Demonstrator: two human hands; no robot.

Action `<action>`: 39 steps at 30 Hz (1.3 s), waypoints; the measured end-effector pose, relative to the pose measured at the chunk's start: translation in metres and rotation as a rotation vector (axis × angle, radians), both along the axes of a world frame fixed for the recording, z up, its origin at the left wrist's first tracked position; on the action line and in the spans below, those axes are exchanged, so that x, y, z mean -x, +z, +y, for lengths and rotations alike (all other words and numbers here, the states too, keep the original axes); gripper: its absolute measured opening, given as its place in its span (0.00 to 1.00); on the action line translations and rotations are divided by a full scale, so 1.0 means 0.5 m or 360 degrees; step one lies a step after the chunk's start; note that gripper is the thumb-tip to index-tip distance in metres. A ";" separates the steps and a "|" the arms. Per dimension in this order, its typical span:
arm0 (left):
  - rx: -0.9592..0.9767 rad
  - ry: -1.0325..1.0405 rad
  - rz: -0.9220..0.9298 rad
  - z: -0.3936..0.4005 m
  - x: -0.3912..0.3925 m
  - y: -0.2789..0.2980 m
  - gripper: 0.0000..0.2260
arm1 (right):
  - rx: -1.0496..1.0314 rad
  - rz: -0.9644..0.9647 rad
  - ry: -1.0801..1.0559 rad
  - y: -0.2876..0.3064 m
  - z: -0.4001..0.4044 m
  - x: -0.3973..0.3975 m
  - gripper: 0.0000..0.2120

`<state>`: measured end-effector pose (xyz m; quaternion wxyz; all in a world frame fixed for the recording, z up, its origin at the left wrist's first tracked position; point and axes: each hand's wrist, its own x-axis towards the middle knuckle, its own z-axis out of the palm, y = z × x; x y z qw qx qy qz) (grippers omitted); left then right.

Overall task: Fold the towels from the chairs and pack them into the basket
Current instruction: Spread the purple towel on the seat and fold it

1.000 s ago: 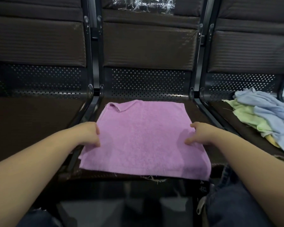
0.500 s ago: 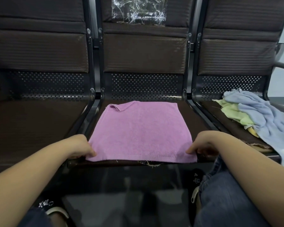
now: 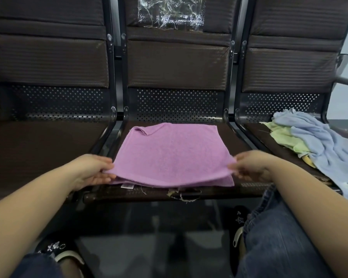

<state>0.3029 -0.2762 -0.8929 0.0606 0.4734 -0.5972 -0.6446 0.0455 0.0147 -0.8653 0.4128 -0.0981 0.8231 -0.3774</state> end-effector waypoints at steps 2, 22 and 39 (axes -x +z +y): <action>0.0133 0.0075 0.0232 -0.013 0.010 0.014 0.13 | 0.0498 0.0068 -0.0260 0.010 -0.007 0.008 0.03; 0.0742 -0.0484 -0.1032 -0.007 0.030 -0.026 0.11 | -0.0578 0.0300 0.0115 -0.047 -0.054 -0.021 0.10; 0.0958 -0.0751 -0.0821 0.053 0.030 -0.012 0.15 | -0.0199 0.0189 0.0101 -0.030 -0.025 -0.020 0.07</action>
